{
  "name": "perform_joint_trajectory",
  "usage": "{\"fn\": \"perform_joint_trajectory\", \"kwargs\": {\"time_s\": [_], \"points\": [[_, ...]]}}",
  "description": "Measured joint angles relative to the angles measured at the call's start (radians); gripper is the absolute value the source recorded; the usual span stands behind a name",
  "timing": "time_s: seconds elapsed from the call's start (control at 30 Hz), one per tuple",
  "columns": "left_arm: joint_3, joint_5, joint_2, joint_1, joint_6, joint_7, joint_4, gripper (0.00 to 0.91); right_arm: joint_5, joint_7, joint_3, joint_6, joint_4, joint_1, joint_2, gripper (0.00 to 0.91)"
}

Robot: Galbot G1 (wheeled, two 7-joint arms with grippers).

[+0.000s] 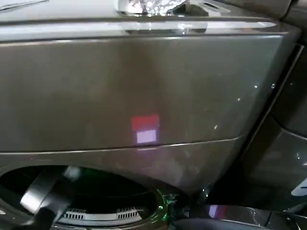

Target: Grasp the clothes from the dryer.

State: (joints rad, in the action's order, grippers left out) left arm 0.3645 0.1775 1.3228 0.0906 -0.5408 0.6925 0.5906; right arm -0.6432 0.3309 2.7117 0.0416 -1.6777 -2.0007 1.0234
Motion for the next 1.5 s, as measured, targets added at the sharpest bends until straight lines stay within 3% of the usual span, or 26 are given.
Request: {"fn": "perform_joint_trajectory", "kwargs": {"time_s": [0.6, 1.17, 1.23, 1.3, 1.5], "points": [[0.159, 0.182, 0.03, 0.12, 0.105, 0.227, -0.096, 0.907, 0.0, 0.002, -0.021, 0.0, -0.028, 0.013, 0.017, 0.907], [0.248, 0.284, 0.036, 0.132, 0.184, 0.343, -0.158, 0.907, 0.003, 0.002, -0.037, -0.001, -0.045, 0.022, 0.019, 0.907], [0.251, 0.286, 0.038, 0.129, 0.19, 0.348, -0.163, 0.694, 0.004, 0.002, -0.037, -0.001, -0.045, 0.022, 0.018, 0.907], [0.253, 0.288, 0.04, 0.126, 0.196, 0.352, -0.169, 0.614, 0.004, 0.003, -0.037, -0.002, -0.046, 0.022, 0.019, 0.907], [0.255, 0.283, 0.045, 0.117, 0.206, 0.368, -0.182, 0.592, 0.004, 0.005, -0.039, -0.003, -0.047, 0.022, 0.018, 0.907]]}}
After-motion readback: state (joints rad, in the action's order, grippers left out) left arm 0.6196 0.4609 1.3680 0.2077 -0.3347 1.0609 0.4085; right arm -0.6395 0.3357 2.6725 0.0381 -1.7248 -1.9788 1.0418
